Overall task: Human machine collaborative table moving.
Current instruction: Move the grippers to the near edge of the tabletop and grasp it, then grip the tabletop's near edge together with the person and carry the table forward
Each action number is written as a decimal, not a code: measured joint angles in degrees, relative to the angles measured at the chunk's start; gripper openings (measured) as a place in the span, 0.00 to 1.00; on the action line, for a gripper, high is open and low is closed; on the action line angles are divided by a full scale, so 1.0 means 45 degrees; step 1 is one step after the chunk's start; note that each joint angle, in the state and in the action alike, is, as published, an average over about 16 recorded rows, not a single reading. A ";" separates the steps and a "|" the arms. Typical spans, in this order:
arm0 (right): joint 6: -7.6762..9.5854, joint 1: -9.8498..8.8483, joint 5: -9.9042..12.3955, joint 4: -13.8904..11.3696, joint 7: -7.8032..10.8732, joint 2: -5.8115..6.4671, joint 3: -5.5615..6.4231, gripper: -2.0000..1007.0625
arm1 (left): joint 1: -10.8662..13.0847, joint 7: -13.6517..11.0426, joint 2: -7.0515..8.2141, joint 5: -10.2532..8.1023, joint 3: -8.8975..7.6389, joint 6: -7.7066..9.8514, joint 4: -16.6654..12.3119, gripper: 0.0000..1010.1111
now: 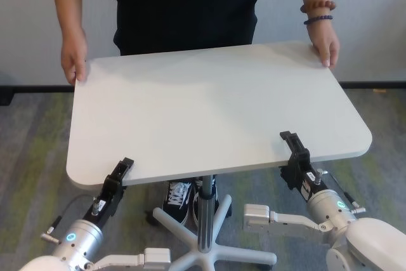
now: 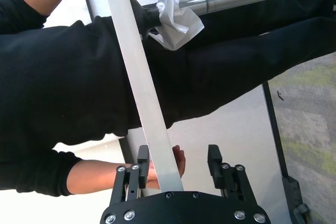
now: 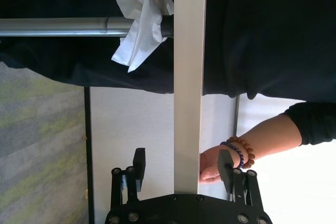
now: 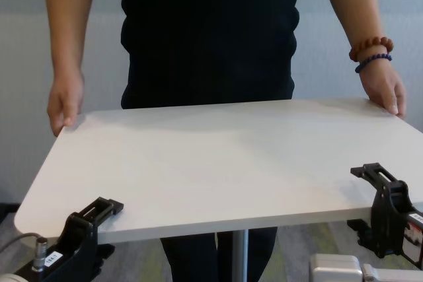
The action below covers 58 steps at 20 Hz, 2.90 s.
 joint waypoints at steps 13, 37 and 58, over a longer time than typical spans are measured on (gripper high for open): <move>0.0000 0.0000 -0.0001 0.0000 -0.0001 0.0000 0.0000 0.45 | -0.0001 0.0003 0.0010 0.0015 0.0008 -0.0010 -0.0012 0.50; -0.0001 0.0000 -0.0003 0.0000 -0.0001 0.0000 0.0000 0.22 | 0.0000 0.0004 0.0012 0.0016 0.0011 -0.0015 -0.0010 0.33; 0.0001 -0.0001 0.0000 0.0001 0.0000 0.0000 0.0000 0.22 | 0.0000 -0.0008 0.0012 0.0012 0.0010 -0.0014 -0.0007 0.29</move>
